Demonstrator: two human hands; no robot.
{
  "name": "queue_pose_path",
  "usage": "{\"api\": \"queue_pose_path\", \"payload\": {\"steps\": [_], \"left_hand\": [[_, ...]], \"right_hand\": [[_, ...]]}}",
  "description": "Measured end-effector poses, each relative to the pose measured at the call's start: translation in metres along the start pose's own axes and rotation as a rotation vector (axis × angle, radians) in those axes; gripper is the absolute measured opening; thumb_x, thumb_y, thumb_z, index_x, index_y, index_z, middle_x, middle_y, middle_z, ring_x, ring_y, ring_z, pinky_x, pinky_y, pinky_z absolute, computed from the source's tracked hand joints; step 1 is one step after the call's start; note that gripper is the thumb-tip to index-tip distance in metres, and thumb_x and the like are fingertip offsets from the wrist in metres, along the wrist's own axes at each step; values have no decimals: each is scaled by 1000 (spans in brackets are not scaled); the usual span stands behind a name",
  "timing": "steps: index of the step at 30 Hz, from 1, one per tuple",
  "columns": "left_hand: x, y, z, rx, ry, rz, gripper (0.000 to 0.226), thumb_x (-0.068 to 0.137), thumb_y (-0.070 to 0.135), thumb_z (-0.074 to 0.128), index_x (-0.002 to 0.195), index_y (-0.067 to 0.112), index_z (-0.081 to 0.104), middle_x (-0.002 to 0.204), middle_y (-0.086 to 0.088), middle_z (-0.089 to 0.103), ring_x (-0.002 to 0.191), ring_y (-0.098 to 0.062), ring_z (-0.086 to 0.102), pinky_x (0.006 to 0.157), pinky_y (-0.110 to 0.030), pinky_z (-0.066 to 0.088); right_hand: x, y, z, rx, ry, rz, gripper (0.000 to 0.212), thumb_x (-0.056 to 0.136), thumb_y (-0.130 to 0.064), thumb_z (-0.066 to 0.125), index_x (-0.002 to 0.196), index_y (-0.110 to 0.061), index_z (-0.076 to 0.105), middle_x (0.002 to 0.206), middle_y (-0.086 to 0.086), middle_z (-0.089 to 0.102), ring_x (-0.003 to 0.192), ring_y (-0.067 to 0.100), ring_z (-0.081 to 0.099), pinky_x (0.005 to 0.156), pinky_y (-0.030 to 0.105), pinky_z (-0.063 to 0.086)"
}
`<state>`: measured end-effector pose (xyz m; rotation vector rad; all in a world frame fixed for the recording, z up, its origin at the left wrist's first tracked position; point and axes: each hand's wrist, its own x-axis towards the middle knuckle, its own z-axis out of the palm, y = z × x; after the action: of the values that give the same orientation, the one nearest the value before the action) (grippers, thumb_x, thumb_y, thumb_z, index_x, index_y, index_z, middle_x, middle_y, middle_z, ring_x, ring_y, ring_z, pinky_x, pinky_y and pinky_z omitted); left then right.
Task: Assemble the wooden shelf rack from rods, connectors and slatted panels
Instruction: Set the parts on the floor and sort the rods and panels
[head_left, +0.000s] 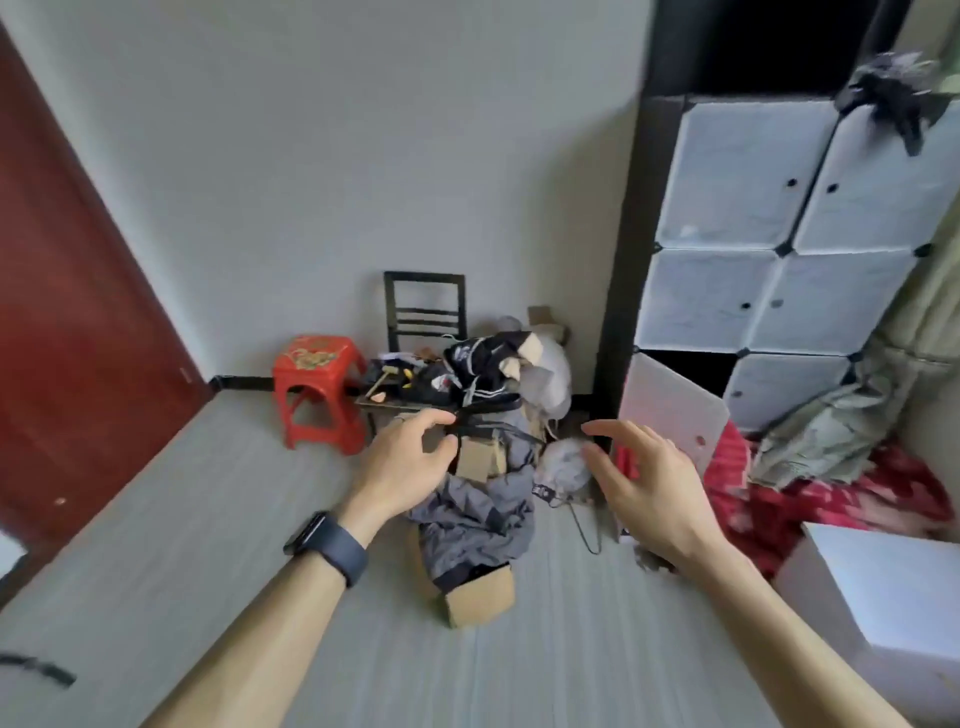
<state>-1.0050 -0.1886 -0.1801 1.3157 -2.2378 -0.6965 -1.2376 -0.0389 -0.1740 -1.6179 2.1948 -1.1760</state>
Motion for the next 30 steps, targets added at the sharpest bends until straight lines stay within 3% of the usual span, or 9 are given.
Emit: {"api": "queue_pose_path", "payload": {"steps": [4, 10, 17, 30], "left_hand": [[32, -121, -71, 33, 134, -182, 30, 98, 38, 55, 128, 33, 61, 130, 5, 61, 121, -17, 56, 89, -28, 41], [104, -252, -135, 6, 170, -335, 31, 98, 36, 56, 129, 33, 60, 133, 2, 60, 123, -21, 56, 94, -30, 43], [193, -333, -168, 33, 71, -397, 34, 99, 40, 52, 133, 34, 55, 135, 0, 58, 125, -24, 54, 102, -43, 46], [461, -521, -179, 101, -115, -434, 39, 99, 38, 52, 137, 29, 54, 139, -1, 56, 128, -22, 53, 104, -43, 46]], "right_hand": [[79, -62, 127, 57, -212, -110, 30, 97, -41, 60, 126, -35, 65, 125, -14, 63, 116, 14, 56, 93, 28, 41], [183, -115, 265, 52, -405, -139, 35, 98, -47, 55, 133, -41, 57, 131, -13, 59, 121, 14, 55, 97, 34, 47], [281, -140, 354, 68, -434, -65, 33, 97, -43, 58, 130, -38, 61, 124, -11, 64, 103, 10, 61, 92, 31, 49], [519, -113, 598, 137, -559, 202, 35, 99, -38, 60, 133, -30, 62, 127, -9, 66, 120, 12, 59, 96, 26, 42]]}}
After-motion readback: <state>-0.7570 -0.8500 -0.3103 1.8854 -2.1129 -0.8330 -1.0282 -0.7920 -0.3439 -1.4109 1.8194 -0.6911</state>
